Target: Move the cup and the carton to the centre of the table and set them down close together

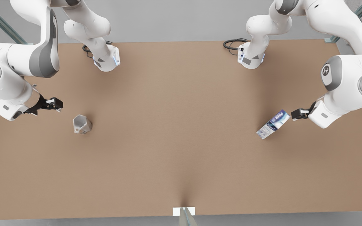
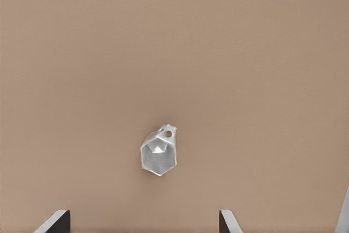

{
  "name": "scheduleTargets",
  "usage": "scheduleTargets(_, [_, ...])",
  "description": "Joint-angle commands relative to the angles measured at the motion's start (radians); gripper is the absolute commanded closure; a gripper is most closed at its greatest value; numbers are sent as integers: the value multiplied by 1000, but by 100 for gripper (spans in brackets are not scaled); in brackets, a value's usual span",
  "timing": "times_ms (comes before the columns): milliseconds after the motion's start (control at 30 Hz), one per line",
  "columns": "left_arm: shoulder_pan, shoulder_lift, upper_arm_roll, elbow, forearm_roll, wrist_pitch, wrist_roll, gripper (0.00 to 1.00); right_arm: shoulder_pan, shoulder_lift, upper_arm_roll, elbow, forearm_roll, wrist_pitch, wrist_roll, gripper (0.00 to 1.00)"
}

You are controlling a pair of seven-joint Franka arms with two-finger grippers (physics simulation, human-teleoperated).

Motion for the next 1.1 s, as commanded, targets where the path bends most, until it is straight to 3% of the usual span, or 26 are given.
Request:
scheduleTargets(0, [0,0,0,0,0,1,0,0,0,0,0,0,0,0,0,0])
scheduleTargets(233, [-6,3,-8,0,-2,3,-6,0,-89,149,-2,-60,8,21,218,0])
scheduleTargets(300, [-7,16,-8,2,-4,12,-3,0,-143,83,1,-270,17,184,371,0])
scheduleTargets(333, [-10,22,-8,2,-1,12,-5,0,-152,81,3,-297,18,216,471,0])
scheduleTargets(400, [-7,20,0,2,7,1,-3,0,-227,32,6,-454,40,397,459,0])
scheduleTargets(533, [-7,-3,-14,2,-4,-14,0,0,-255,28,6,-557,132,449,534,0])
scheduleTargets(1067, [13,8,-14,2,-2,-33,-5,0,-276,40,8,-745,273,624,529,0])
